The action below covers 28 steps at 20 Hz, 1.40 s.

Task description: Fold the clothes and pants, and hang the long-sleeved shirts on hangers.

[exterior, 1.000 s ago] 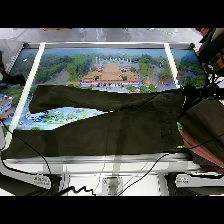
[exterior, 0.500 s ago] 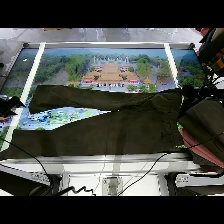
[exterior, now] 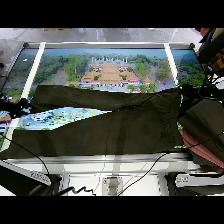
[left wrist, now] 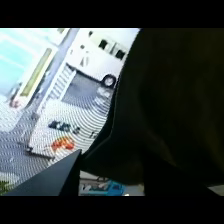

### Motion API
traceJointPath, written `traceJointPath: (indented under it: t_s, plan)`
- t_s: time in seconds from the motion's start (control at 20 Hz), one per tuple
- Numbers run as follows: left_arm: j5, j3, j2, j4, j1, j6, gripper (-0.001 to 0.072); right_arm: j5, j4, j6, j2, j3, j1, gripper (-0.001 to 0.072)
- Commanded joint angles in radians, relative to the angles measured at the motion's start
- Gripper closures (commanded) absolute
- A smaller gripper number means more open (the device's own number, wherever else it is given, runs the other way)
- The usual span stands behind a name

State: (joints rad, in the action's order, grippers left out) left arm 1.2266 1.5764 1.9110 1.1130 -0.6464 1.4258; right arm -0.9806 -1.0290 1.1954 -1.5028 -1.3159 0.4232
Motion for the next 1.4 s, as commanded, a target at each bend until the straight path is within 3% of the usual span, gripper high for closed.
traceJointPath:
  t_s: [0.0, 0.1, 0.15, 0.55, 0.7, 0.95, 1.35]
  plan:
    - [-0.058, -0.005, 0.028, 0.003, 0.009, 0.013, 0.0419, -0.002, 0.009, 0.008, 0.000, 0.000, 0.000, 0.0680]
    - [-0.079, -0.005, 0.016, 0.004, 0.008, 0.026, 0.0624, -0.002, 0.008, 0.009, 0.000, 0.000, 0.000, 0.0680]
    - [-0.083, -0.005, 0.004, 0.004, 0.007, 0.025, 0.0684, -0.002, 0.008, 0.009, 0.000, 0.000, 0.000, 0.0680]
    - [-0.174, 0.075, -0.256, 0.029, 0.003, -0.055, 0.0686, 0.060, 0.008, 0.009, 0.003, 0.000, 0.000, 0.0680]
    - [-0.143, 0.087, -0.315, 0.158, 0.003, -0.054, 0.0685, 0.115, 0.007, 0.009, 0.002, 0.000, -0.003, 0.0680]
    - [-0.023, 0.082, -0.334, 0.507, 0.002, -0.042, 0.0686, 0.209, -0.024, 0.009, -0.011, 0.000, -0.027, 0.0680]
    - [-0.022, -0.143, -0.330, 0.541, -0.005, -0.034, 0.0686, 0.229, -0.031, 0.025, -0.063, 0.003, -0.052, 0.0680]
